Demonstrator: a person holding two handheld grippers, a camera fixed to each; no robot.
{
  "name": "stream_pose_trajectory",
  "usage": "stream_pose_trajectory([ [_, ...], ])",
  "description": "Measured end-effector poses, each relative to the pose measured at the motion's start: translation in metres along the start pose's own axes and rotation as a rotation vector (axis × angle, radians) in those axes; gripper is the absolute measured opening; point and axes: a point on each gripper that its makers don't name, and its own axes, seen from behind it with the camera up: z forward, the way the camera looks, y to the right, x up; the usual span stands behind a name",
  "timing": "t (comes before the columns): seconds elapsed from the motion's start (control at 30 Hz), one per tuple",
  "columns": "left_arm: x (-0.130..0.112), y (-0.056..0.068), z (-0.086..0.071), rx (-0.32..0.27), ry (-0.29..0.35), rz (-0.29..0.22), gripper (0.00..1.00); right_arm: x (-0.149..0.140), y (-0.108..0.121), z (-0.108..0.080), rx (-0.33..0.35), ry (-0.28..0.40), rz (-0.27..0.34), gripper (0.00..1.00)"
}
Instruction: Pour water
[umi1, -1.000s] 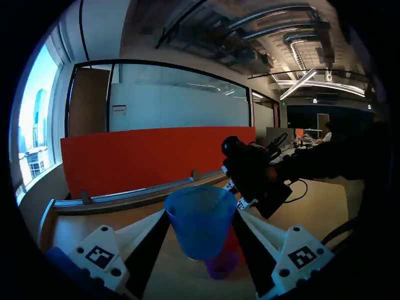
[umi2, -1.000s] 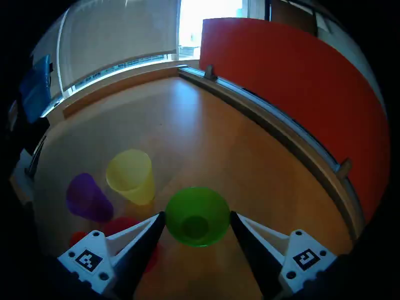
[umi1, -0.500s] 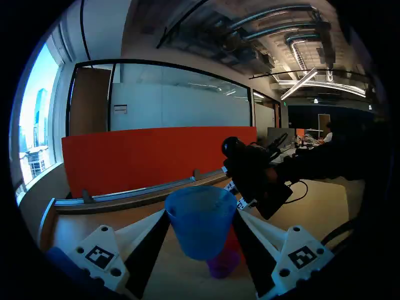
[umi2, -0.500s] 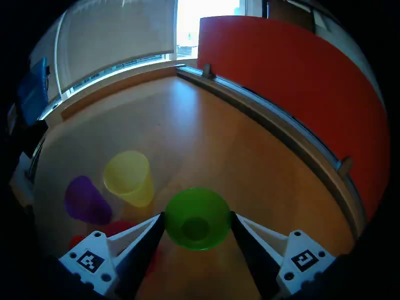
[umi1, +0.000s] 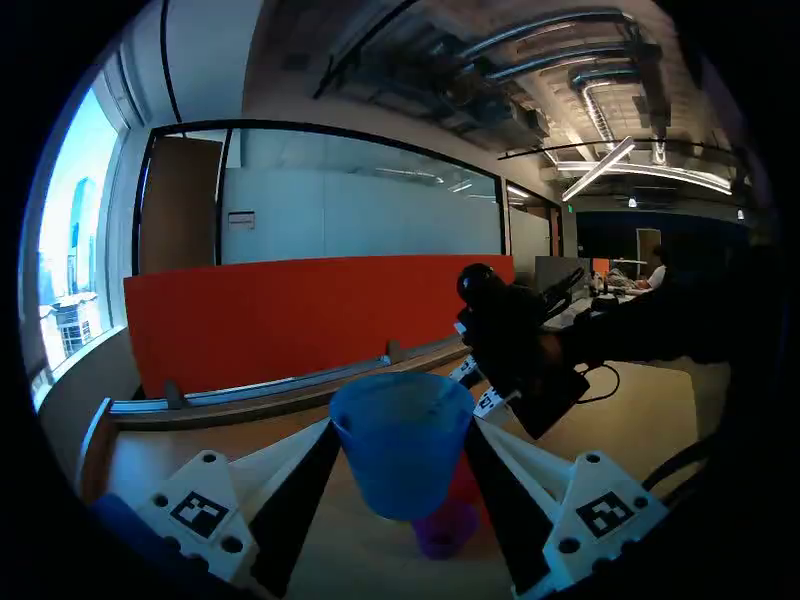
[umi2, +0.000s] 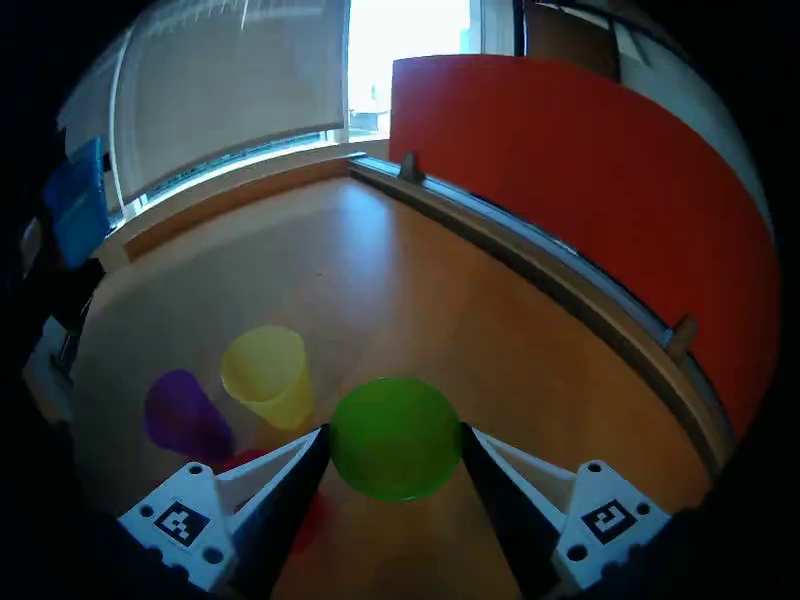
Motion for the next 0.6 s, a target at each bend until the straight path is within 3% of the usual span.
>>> stream_pose_trajectory([
  [0.6,0.015,0.01,-0.003,-0.001,0.018,0.009,0.84,0.037,-0.01,-0.057,-0.013,0.183,0.005,0.95],
])
